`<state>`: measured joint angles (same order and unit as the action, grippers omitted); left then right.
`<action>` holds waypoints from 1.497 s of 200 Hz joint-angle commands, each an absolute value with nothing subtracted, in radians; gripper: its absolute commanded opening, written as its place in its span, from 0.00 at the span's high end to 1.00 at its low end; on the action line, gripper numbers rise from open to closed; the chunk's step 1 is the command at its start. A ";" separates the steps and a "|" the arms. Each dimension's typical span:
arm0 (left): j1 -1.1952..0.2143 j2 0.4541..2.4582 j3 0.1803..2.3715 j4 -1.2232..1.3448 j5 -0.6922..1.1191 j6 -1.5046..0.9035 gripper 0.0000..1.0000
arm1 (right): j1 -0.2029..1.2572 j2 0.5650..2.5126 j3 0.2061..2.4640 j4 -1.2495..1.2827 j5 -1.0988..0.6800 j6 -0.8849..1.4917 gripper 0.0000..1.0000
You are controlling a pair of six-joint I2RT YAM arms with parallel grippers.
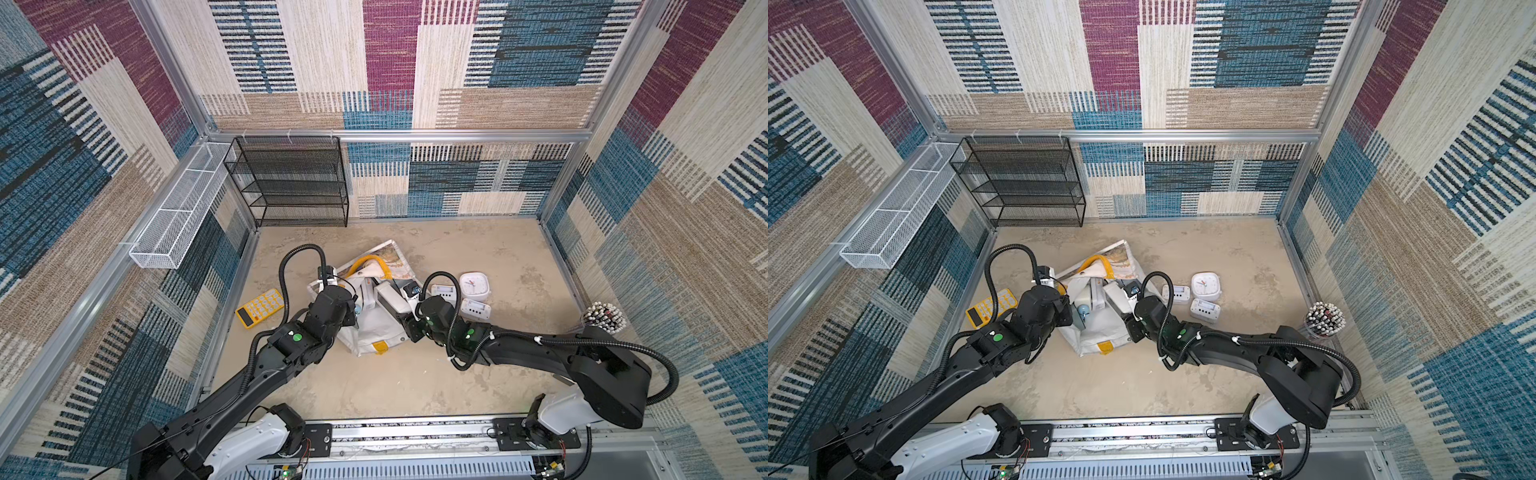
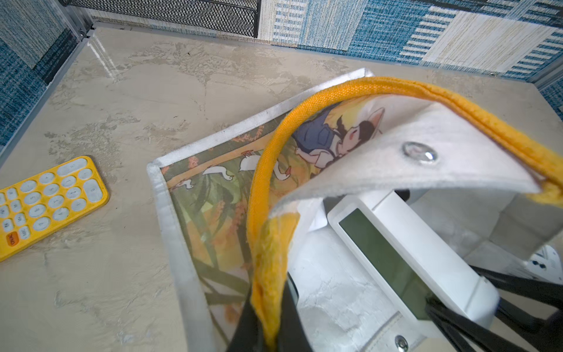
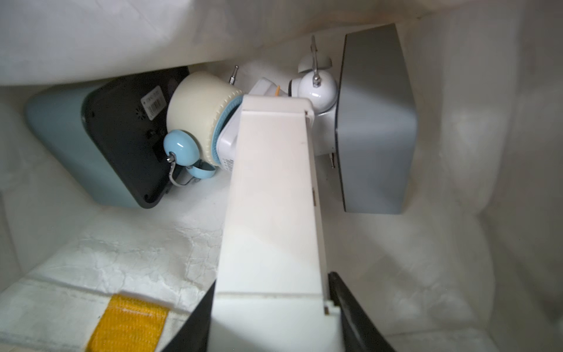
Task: Take the alarm clock out of the canvas bag
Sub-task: Pick up the alarm from the canvas bag, then place the alarm at the center of the board.
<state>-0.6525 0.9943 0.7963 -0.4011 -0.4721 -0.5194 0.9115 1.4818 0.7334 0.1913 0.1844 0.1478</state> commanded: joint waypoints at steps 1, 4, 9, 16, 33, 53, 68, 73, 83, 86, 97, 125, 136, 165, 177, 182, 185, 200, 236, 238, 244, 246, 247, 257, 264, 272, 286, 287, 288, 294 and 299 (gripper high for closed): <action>-0.650 0.998 0.802 -0.422 -0.503 -0.530 1.00 | 0.914 1.443 0.714 0.267 0.179 0.141 0.72; -0.650 0.998 0.802 -0.422 -0.503 -0.531 1.00 | 0.914 1.438 0.710 0.268 0.179 0.141 0.72; -0.650 0.998 0.801 -0.422 -0.503 -0.531 1.00 | 0.914 1.431 0.703 0.268 0.181 0.141 0.72; -0.650 0.999 0.801 -0.422 -0.503 -0.531 1.00 | 0.914 1.418 0.698 0.270 0.182 0.141 0.72; -0.650 0.997 0.801 -0.423 -0.503 -0.532 1.00 | 0.914 1.392 0.683 0.270 0.185 0.143 0.72; -0.650 0.998 0.801 -0.423 -0.503 -0.531 1.00 | 0.914 1.364 0.666 0.269 0.188 0.145 0.72; -0.650 0.997 0.802 -0.423 -0.502 -0.530 1.00 | 0.913 1.350 0.656 0.263 0.198 0.149 0.72; -0.650 0.999 0.802 -0.423 -0.502 -0.531 1.00 | 0.913 1.347 0.654 0.259 0.202 0.150 0.72; -0.651 1.000 0.802 -0.423 -0.502 -0.530 1.00 | 0.914 1.340 0.650 0.254 0.208 0.153 0.72; -0.651 1.000 0.804 -0.423 -0.502 -0.531 1.00 | 0.913 1.339 0.650 0.253 0.208 0.153 0.72; -0.651 1.000 0.804 -0.423 -0.500 -0.528 1.00 | 0.914 1.332 0.646 0.250 0.209 0.155 0.72; -0.650 1.001 0.805 -0.422 -0.500 -0.529 1.00 | 0.912 1.306 0.638 0.254 0.203 0.153 0.72; -0.650 1.003 0.806 -0.423 -0.500 -0.528 1.00 | 0.914 1.290 0.632 0.262 0.193 0.147 0.72; -0.651 1.008 0.808 -0.422 -0.502 -0.529 1.00 | 0.913 1.245 0.612 0.263 0.171 0.141 0.72; -0.650 1.008 0.807 -0.421 -0.500 -0.529 1.00 | 0.913 1.223 0.602 0.256 0.169 0.143 0.72; -0.650 1.009 0.809 -0.420 -0.500 -0.528 1.00 | 0.914 1.214 0.597 0.252 0.171 0.144 0.72; -0.650 1.009 0.808 -0.420 -0.500 -0.528 1.00 | 0.913 1.210 0.595 0.250 0.170 0.145 0.72; -0.650 1.011 0.810 -0.420 -0.500 -0.528 1.00 | 0.914 1.178 0.579 0.239 0.174 0.150 0.72; -0.650 1.020 0.817 -0.421 -0.502 -0.528 1.00 | 0.914 1.088 0.528 0.229 0.215 0.164 0.72; -0.650 1.019 0.817 -0.420 -0.503 -0.528 1.00 | 0.913 1.083 0.525 0.227 0.218 0.165 0.72; -0.650 1.021 0.817 -0.420 -0.502 -0.528 1.00 | 0.912 1.070 0.516 0.224 0.227 0.166 0.71; -0.650 1.020 0.817 -0.421 -0.502 -0.527 1.00 | 0.912 1.066 0.514 0.223 0.230 0.166 0.72; -0.650 1.022 0.817 -0.421 -0.502 -0.527 1.00 | 0.913 1.064 0.512 0.221 0.231 0.167 0.72; -0.650 1.023 0.817 -0.420 -0.502 -0.527 1.00 | 0.912 1.044 0.503 0.211 0.243 0.172 0.72; -0.650 1.024 0.817 -0.422 -0.502 -0.527 1.00 | 0.913 1.030 0.495 0.207 0.250 0.175 0.72; -0.650 1.024 0.817 -0.422 -0.502 -0.528 1.00 | 0.912 1.014 0.488 0.201 0.256 0.178 0.72; -0.650 1.024 0.817 -0.423 -0.503 -0.528 1.00 | 0.913 0.986 0.473 0.194 0.271 0.183 0.72; -0.650 1.024 0.817 -0.423 -0.503 -0.528 1.00 | 0.913 0.984 0.473 0.194 0.272 0.183 0.72; -0.650 1.025 0.818 -0.423 -0.504 -0.528 1.00 | 0.913 0.981 0.472 0.194 0.273 0.182 0.72; -0.650 1.025 0.816 -0.424 -0.505 -0.527 1.00 | 0.912 0.969 0.465 0.191 0.280 0.184 0.72; -0.650 1.022 0.817 -0.424 -0.506 -0.527 1.00 | 0.911 0.959 0.459 0.189 0.285 0.183 0.72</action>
